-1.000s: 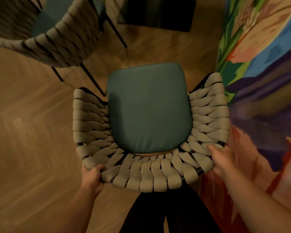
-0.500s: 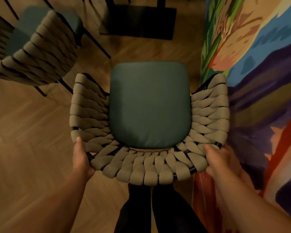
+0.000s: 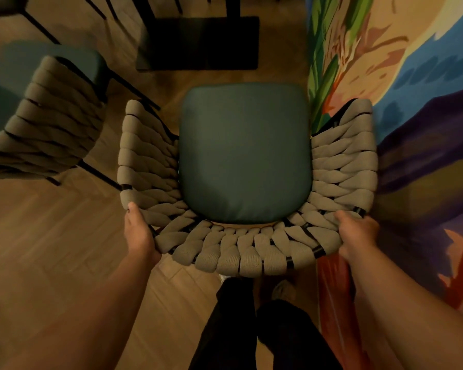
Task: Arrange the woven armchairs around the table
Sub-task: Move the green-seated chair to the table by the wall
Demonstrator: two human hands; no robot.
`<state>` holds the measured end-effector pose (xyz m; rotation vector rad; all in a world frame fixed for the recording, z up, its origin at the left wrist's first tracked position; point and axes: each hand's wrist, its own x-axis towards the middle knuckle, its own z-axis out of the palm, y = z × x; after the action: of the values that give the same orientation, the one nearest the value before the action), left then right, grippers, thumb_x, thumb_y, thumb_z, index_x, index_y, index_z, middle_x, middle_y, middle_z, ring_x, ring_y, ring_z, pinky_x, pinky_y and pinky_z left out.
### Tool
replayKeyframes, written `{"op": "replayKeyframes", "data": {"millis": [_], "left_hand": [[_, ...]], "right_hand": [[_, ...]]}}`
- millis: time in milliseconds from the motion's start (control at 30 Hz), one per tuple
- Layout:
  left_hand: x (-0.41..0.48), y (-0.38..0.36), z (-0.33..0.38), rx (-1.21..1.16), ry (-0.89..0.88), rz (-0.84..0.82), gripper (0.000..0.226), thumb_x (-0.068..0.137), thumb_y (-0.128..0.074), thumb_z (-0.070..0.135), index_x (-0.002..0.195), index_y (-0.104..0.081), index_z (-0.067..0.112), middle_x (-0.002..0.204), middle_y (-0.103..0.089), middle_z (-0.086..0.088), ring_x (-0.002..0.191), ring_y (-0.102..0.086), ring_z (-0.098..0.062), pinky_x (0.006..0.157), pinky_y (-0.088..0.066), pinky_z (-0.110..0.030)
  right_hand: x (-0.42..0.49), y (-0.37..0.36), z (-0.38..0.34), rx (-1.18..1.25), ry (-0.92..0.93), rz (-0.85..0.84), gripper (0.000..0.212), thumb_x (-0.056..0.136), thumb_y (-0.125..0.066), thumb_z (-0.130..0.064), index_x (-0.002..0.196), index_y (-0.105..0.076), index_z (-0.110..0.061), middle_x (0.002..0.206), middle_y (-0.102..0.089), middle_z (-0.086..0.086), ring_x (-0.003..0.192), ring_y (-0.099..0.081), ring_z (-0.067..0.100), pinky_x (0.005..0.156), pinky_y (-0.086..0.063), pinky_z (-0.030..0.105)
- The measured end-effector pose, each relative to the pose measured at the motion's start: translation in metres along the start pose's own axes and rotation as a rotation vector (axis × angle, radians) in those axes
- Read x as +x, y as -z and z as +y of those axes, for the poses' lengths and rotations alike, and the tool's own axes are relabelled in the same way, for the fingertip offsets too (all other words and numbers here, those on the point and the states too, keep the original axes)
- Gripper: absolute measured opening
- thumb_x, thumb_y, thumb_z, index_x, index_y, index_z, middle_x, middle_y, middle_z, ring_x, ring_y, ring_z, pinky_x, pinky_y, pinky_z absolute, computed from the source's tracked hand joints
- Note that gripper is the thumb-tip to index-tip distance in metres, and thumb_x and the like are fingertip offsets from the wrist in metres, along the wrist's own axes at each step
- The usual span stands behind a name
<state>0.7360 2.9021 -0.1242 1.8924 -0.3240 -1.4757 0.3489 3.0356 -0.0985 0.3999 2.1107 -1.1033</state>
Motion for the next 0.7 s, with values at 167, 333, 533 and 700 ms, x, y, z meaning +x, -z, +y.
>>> {"op": "replayKeyframes", "data": {"millis": [167, 333, 533, 700], "left_hand": [[0.023, -0.046, 0.031, 0.013, -0.036, 0.003, 0.086, 0.065, -0.052, 0.085, 0.139, -0.053, 0.040, 0.132, -0.065, 0.003, 0.117, -0.065, -0.026, 0.095, -0.055, -0.054], [0.037, -0.086, 0.052, 0.013, -0.037, 0.010, 0.091, 0.066, -0.053, 0.085, 0.144, -0.048, 0.038, 0.137, -0.061, 0.003, 0.122, -0.061, -0.025, 0.098, -0.053, -0.053], [0.050, -0.146, 0.077, 0.008, -0.072, 0.052, 0.093, 0.065, -0.054, 0.086, 0.144, -0.049, 0.036, 0.135, -0.062, 0.003, 0.122, -0.062, -0.024, 0.101, -0.052, -0.049], [0.059, -0.192, 0.096, 0.004, -0.096, 0.077, 0.085, 0.076, -0.050, 0.082, 0.148, -0.043, 0.037, 0.148, -0.053, 0.002, 0.129, -0.055, -0.024, 0.105, -0.049, -0.051]], "right_hand": [[0.017, -0.023, -0.039, 0.019, 0.032, 0.000, 0.049, 0.085, -0.068, -0.003, 0.131, -0.052, -0.004, 0.111, -0.060, 0.012, 0.103, -0.064, 0.029, 0.095, -0.055, 0.051], [0.039, -0.044, -0.080, -0.003, 0.036, 0.003, 0.039, 0.084, -0.068, -0.003, 0.122, -0.056, -0.005, 0.116, -0.065, 0.017, 0.105, -0.067, 0.034, 0.093, -0.056, 0.056], [0.071, -0.063, -0.131, -0.003, 0.020, -0.025, 0.047, 0.088, -0.070, -0.009, 0.132, -0.053, -0.007, 0.117, -0.062, 0.010, 0.102, -0.062, 0.025, 0.094, -0.056, 0.044], [0.096, -0.082, -0.170, -0.016, 0.047, -0.060, 0.027, 0.086, -0.069, -0.005, 0.110, -0.059, -0.012, 0.105, -0.065, 0.011, 0.098, -0.067, 0.029, 0.092, -0.058, 0.051]]}}
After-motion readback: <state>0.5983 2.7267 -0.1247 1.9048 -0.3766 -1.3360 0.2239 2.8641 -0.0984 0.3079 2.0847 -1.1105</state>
